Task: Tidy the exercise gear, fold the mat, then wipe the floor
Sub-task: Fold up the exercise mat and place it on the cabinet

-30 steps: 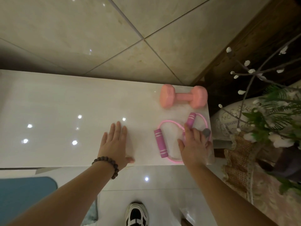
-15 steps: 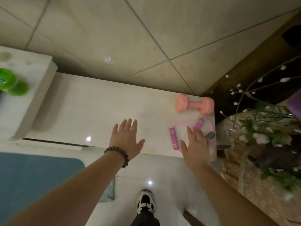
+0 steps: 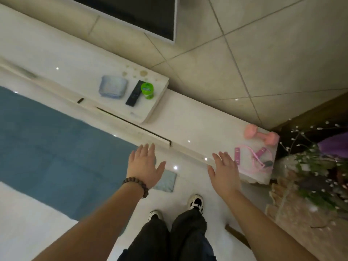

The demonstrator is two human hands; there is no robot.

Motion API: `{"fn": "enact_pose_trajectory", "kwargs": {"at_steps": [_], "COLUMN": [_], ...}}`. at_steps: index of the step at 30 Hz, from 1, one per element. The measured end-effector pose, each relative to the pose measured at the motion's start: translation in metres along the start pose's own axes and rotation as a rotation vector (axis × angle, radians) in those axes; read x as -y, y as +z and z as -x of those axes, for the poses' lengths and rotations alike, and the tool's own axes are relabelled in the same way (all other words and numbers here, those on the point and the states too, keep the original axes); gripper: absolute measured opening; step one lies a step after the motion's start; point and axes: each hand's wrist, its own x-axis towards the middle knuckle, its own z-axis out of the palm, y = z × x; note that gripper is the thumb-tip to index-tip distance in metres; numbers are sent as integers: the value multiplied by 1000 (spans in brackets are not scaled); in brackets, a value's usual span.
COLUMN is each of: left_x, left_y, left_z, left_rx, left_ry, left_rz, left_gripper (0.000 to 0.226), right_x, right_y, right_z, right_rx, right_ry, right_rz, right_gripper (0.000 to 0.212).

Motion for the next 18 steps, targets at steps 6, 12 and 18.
{"fn": "enact_pose_trajectory", "kwargs": {"at_steps": [6,12,18], "left_x": [80,127,139], "left_y": [-31,-24,4], "left_z": [110,196,247], "left_rx": [-37,-87,-150], "left_ry": [-247,-524,-793], "left_rz": [117,209,318], "left_gripper": [73,73,73], "right_x": [85,146,182], "right_y": [-19,-24,-11], "right_z": [55,82,87], "right_rx": [44,98,200], "right_ry": [-193,-404,-634], "right_rz": [78,174,276], "right_gripper": [49,47,44]}}
